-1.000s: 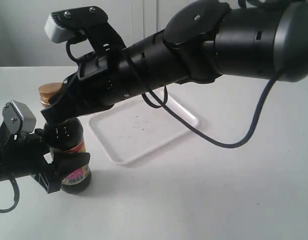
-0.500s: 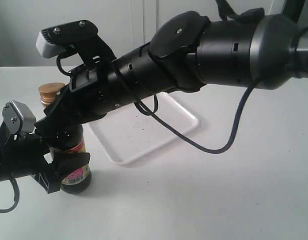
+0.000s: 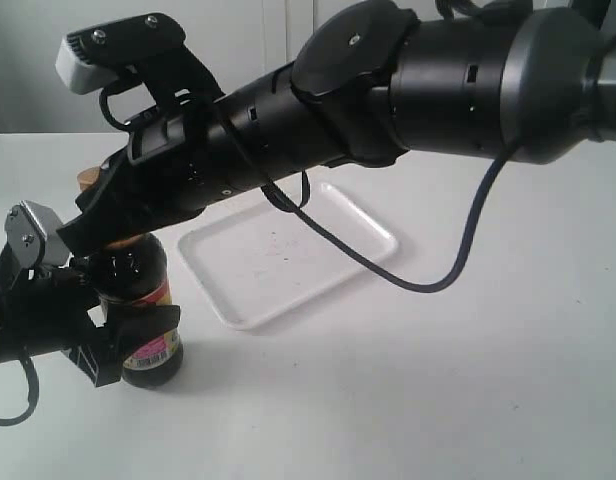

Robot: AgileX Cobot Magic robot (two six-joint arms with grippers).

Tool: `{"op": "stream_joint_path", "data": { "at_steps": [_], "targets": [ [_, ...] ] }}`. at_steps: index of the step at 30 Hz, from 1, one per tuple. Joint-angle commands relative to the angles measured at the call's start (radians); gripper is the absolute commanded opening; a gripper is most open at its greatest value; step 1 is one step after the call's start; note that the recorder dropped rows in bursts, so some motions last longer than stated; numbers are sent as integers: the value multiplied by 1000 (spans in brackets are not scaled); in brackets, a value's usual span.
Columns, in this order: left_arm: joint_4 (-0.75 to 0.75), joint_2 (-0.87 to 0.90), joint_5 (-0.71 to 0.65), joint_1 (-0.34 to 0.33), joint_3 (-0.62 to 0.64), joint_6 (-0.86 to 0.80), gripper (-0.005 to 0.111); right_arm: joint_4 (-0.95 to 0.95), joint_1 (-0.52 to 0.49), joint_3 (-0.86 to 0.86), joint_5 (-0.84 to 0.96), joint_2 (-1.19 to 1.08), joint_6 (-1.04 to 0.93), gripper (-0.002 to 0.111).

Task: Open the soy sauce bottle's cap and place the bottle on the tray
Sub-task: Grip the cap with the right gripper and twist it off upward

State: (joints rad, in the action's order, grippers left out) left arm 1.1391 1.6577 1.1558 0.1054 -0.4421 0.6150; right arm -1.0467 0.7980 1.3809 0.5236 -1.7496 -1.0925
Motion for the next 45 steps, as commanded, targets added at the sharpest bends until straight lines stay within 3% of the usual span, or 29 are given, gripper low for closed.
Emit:
{"op": "stream_joint_path", "data": {
  "at_steps": [1, 18, 23, 28, 34, 45],
  "targets": [
    [34, -1, 2, 7, 2, 9, 0, 8, -2, 4, -65, 4, -5, 0],
    [36, -1, 2, 7, 2, 2, 0, 55, -2, 71, -161, 4, -9, 0],
    [29, -1, 2, 7, 2, -37, 0, 65, -2, 77, -31, 8, -3, 0],
    [29, -1, 37, 7, 2, -46, 0, 211, -2, 77, 152, 48, 72, 0],
    [29, -1, 33, 7, 2, -48, 0, 444, -11, 77, 102, 46, 263, 0],
    [29, -1, 32, 7, 2, -54, 0, 453, -12, 77, -19, 46, 267, 0]
  ]
}}
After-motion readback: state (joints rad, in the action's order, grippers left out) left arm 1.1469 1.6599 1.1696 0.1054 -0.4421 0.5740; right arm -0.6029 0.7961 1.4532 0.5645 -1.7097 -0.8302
